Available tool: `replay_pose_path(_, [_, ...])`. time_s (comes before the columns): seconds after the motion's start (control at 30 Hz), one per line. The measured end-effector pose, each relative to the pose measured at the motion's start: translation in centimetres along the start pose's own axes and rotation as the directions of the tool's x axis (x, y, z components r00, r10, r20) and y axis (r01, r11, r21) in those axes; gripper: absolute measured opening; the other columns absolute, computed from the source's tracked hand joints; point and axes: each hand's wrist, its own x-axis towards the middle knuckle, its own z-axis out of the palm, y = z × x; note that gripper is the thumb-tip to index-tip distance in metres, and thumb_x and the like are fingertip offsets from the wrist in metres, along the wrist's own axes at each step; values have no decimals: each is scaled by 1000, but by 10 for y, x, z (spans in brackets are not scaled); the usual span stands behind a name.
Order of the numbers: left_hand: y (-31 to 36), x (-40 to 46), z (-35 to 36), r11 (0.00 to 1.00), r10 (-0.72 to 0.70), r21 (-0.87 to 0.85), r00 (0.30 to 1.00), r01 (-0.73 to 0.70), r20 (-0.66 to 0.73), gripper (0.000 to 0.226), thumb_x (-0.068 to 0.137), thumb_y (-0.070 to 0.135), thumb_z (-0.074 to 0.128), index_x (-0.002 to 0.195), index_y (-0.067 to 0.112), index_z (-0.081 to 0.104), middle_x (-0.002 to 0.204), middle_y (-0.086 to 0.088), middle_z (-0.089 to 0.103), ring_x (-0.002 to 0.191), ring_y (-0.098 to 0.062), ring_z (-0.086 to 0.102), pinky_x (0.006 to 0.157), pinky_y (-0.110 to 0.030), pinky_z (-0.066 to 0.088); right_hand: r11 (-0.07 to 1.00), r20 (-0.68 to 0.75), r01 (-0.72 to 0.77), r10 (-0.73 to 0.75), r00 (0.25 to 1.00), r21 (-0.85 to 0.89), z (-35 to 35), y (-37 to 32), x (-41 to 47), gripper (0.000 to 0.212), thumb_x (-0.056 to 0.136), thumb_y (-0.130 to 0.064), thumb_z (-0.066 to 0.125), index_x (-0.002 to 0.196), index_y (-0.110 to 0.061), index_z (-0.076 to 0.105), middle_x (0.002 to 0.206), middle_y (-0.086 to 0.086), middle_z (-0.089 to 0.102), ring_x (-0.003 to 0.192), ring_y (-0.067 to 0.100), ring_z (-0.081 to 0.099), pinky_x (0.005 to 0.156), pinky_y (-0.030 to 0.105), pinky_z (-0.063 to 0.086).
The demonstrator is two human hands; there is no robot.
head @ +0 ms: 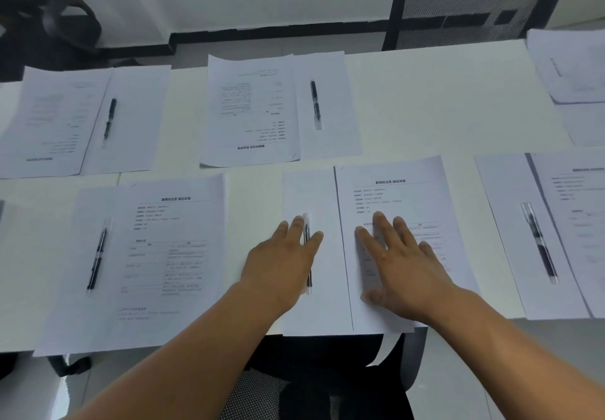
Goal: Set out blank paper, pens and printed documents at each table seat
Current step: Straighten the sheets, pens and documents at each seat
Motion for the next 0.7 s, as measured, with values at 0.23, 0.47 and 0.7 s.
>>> replay_pose_path(0.23, [19, 9, 1, 1000, 11, -10, 1000, -11, 11, 102, 100, 48, 78, 173, 29, 9, 183, -11, -2, 169, -38, 9, 113, -50, 51, 1000, 1, -28, 28, 1000, -5, 3, 7, -10, 115, 97, -58, 69, 169, -33, -17, 175, 2, -36, 165, 37, -23, 129, 65, 20])
replay_pose_path(0.47, [26, 11, -3, 999, 5, 31, 1000, -5, 19, 102, 101, 46, 77, 174, 26, 9, 183, -12, -4, 169, -40, 9, 113, -50, 52, 1000, -7, -20, 20, 1000, -19, 6, 9, -9, 114, 97, -59, 68, 170, -33, -16, 175, 3, -36, 165, 39, -22, 129, 66, 20])
replay_pose_path(0.7, [33, 9, 0, 999, -22, 50, 1000, 21, 12, 101, 101, 41, 79, 173, 27, 9, 183, -12, -2, 169, -39, 12, 109, -49, 54, 1000, -2, -15, 15, 1000, -5, -2, 22, -5, 116, 96, -61, 69, 170, -37, -17, 175, -1, -36, 165, 34, -23, 131, 63, 18])
